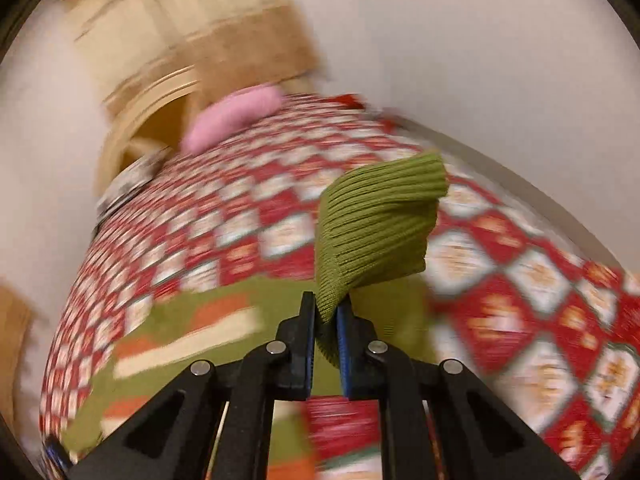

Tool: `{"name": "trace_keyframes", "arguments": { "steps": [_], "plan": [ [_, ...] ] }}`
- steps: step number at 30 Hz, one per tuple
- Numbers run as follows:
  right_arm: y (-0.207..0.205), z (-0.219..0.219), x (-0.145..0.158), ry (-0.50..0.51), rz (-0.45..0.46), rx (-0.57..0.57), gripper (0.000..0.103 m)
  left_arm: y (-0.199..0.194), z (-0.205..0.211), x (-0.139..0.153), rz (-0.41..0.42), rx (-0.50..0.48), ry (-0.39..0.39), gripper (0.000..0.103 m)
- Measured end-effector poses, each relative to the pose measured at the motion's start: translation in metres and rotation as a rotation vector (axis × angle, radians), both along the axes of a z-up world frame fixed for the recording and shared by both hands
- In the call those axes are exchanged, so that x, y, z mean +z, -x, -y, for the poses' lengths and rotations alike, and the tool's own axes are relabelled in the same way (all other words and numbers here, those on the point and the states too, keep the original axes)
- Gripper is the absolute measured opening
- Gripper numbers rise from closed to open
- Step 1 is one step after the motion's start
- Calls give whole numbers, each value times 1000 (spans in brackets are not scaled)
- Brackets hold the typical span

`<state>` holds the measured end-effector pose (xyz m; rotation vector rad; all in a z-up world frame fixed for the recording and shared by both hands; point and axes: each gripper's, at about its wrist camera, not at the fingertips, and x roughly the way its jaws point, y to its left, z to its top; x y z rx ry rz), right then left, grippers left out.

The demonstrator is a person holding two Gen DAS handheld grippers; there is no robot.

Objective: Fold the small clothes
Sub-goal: 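Fold the held sleeve across the sweater body with the right gripper and release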

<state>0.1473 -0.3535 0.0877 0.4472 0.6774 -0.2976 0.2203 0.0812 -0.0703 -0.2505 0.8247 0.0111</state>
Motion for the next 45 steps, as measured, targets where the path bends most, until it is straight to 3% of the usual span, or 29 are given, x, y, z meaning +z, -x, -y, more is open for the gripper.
{"name": "trace_keyframes", "arguments": {
  "steps": [4,10,15,19,21,23,26,29,31,35,38,40,42,45],
  "plan": [
    [-53,-99,-4,31,-3,203,9,2,-10,0,15,44,34,103],
    [-112,-226,-55,33,-77,433,9,3,-22,0,29,102,52,103],
    [-137,-290,-107,29,-148,541,9,4,-35,-2,32,156,82,103],
    [-141,-316,-126,30,-152,612,13,2,-39,-7,9,164,110,103],
    [-144,-324,-132,-24,-142,686,18,1,-40,-7,8,165,116,103],
    [-143,-328,-133,-116,-125,780,41,2,-40,-7,10,164,119,103],
    [-136,-331,-124,-194,-90,845,48,2,-40,-8,5,161,123,103],
    [-131,-324,-114,-143,-41,766,48,2,-40,-8,5,162,123,103],
    [-134,-320,-117,-111,-58,719,48,2,-40,-8,5,162,122,103],
    [-141,-328,-145,-99,-159,733,48,1,-40,-9,3,158,114,103],
    [-132,-332,-131,-23,-145,756,48,-1,-39,-10,-4,157,104,103],
    [-121,-316,-115,15,-93,718,48,-2,-37,-10,-6,156,98,103],
    [-108,-288,-100,122,-59,633,48,-2,-36,-10,-8,156,92,103],
    [-90,-233,-91,252,-71,485,48,-3,-36,-10,-10,157,92,103]
  ]
}}
